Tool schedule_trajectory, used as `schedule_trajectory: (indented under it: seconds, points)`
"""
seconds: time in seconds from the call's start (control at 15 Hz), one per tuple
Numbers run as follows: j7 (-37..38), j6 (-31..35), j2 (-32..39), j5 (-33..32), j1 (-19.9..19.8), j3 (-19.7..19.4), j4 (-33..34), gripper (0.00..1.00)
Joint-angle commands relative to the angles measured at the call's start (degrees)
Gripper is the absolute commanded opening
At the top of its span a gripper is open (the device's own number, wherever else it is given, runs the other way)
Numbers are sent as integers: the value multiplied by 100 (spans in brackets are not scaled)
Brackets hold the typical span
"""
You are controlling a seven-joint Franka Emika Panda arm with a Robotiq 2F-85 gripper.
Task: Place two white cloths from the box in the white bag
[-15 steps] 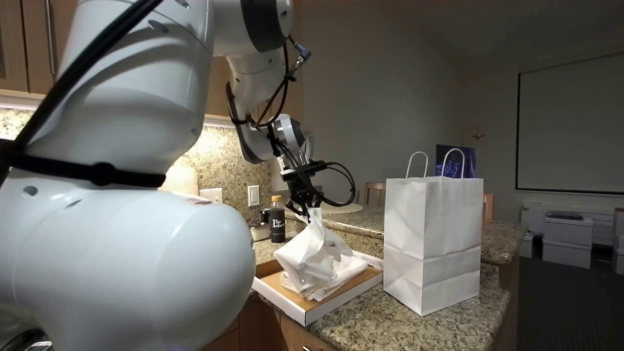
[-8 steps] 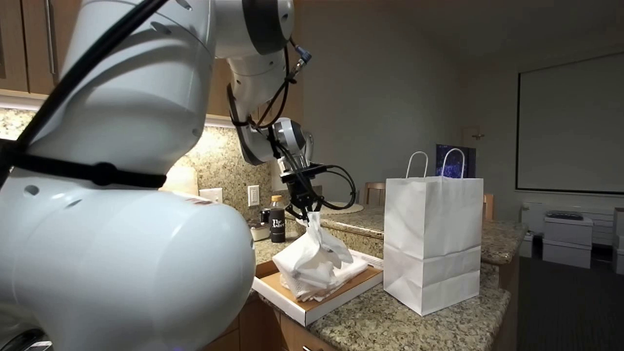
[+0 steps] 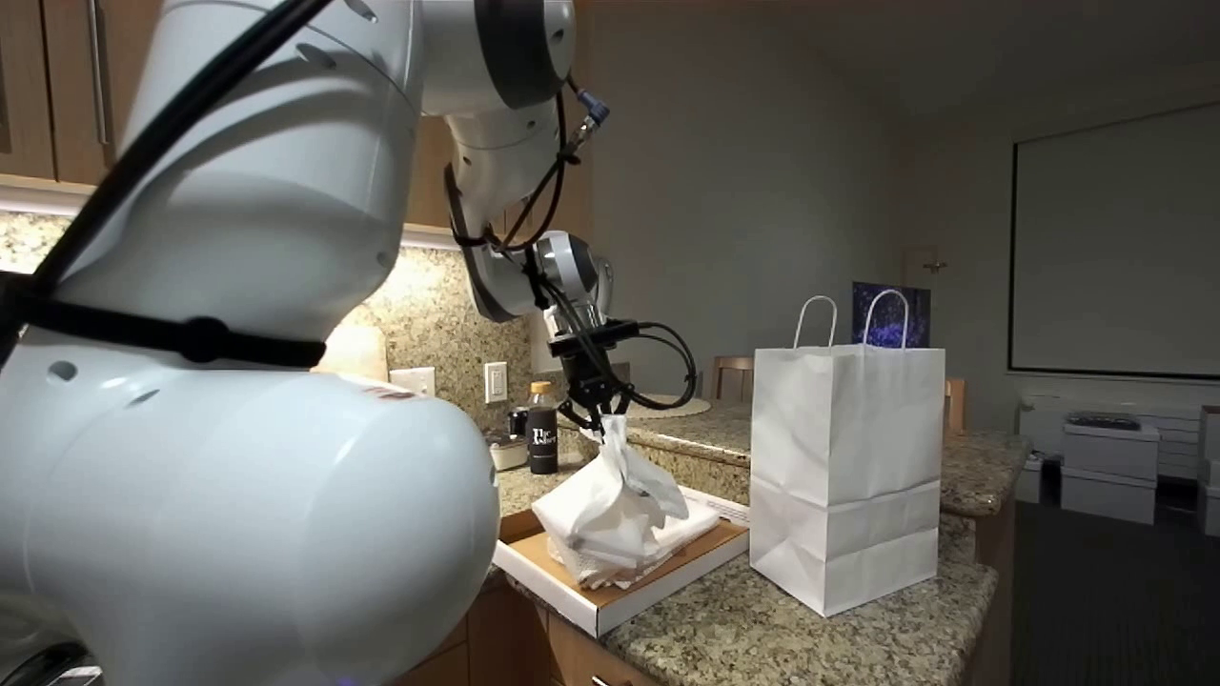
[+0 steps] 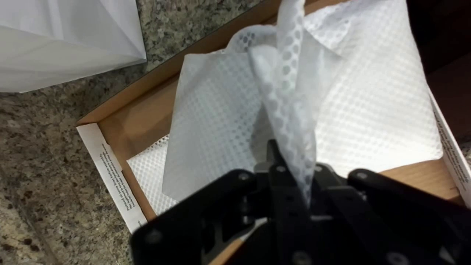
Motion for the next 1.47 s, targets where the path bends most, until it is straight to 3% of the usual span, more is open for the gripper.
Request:
schedule_trajectory:
  seconds: [0.0, 0.07, 0.13, 0.2, 0.53, 0.6, 0.67, 1.0, 1.4]
  points:
    - [38, -331, 109, 117, -11, 46, 237, 35]
    - [43, -380, 128, 111, -7, 47, 272, 21]
    - [46, -441, 149, 102, -3, 47, 313, 46]
    - [95, -486, 173, 63, 10, 38, 346, 10]
    - [-34, -470, 239, 176, -28, 73, 385, 3]
    - [-87, -413, 233, 233, -48, 90, 361, 30]
    - [-136, -287, 170, 289, -64, 118, 274, 31]
    - [-265, 188, -50, 654, -110, 230, 100, 61]
    - [45, 1018, 332, 521, -108, 63, 189, 98]
